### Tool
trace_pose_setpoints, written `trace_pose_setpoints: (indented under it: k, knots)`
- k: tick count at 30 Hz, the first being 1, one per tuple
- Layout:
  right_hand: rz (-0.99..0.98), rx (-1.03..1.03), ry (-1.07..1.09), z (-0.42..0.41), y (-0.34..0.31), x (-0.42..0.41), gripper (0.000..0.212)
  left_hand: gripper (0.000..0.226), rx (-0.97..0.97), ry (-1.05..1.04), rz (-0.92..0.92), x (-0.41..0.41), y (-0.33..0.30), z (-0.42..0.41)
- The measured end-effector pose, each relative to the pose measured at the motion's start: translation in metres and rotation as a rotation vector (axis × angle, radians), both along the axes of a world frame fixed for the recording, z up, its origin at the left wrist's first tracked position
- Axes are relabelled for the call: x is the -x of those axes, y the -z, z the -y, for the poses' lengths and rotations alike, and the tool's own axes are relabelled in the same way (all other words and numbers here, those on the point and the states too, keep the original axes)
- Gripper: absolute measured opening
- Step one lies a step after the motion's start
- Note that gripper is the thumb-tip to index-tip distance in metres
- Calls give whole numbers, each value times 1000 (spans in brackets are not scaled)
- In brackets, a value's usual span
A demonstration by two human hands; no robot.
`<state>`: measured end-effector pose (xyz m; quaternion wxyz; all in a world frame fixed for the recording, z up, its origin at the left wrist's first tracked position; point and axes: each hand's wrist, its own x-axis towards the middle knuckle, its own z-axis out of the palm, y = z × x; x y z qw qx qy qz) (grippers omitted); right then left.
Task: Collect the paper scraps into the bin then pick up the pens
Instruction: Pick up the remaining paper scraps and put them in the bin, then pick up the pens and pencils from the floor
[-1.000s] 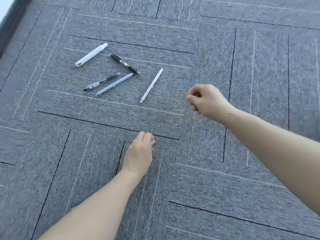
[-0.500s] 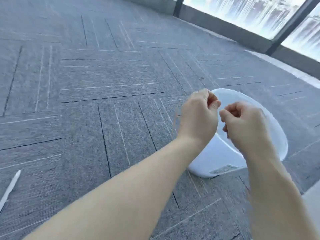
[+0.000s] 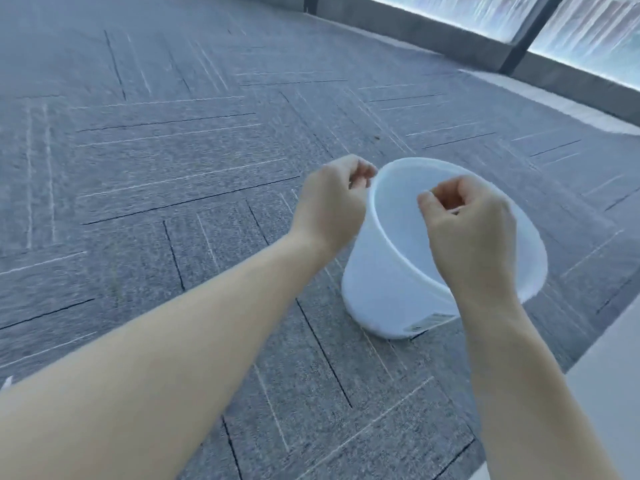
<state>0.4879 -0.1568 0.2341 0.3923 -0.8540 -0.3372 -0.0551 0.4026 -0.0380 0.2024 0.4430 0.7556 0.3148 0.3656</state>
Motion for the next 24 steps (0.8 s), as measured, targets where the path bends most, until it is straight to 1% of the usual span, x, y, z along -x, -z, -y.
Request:
trace_pose_setpoints:
  k: [2, 3, 5, 8, 12, 14, 16, 18, 21, 24]
  knots:
    - [-27, -21, -190, -25, 6, 37, 9, 19, -44, -95, -41, 49, 20, -16]
    - [-64, 0, -303, -38, 13, 57, 8, 18, -64, -137, -92, 78, 34, -24]
    - [-89, 114, -512, -64, 30, 103, 9, 16, -75, -205, -247, 143, 65, -37]
    - [2, 363, -778, -94, 61, 177, 17, 18, -32, -295, -512, 251, 113, -47]
    - [193, 700, -1257, -118, 117, 269, 15, 23, 72, -412, -898, 394, 152, -46]
    - [331, 816, -1430, -126, 148, 308, 33, 22, 154, -494, -1052, 456, 163, -39]
    - [509, 855, -1512, -135, 175, 343, 49, 24, 223, -542, -1171, 503, 171, -28]
    - [664, 847, -1545, -143, 197, 373, 54, 32, 257, -509, -1246, 532, 180, -16]
    - [830, 837, -1558, -147, 220, 404, 50, 38, 260, -448, -1275, 549, 199, -3]
    - [899, 822, -1565, -147, 234, 424, 39, 29, 195, -429, -1238, 552, 211, 1]
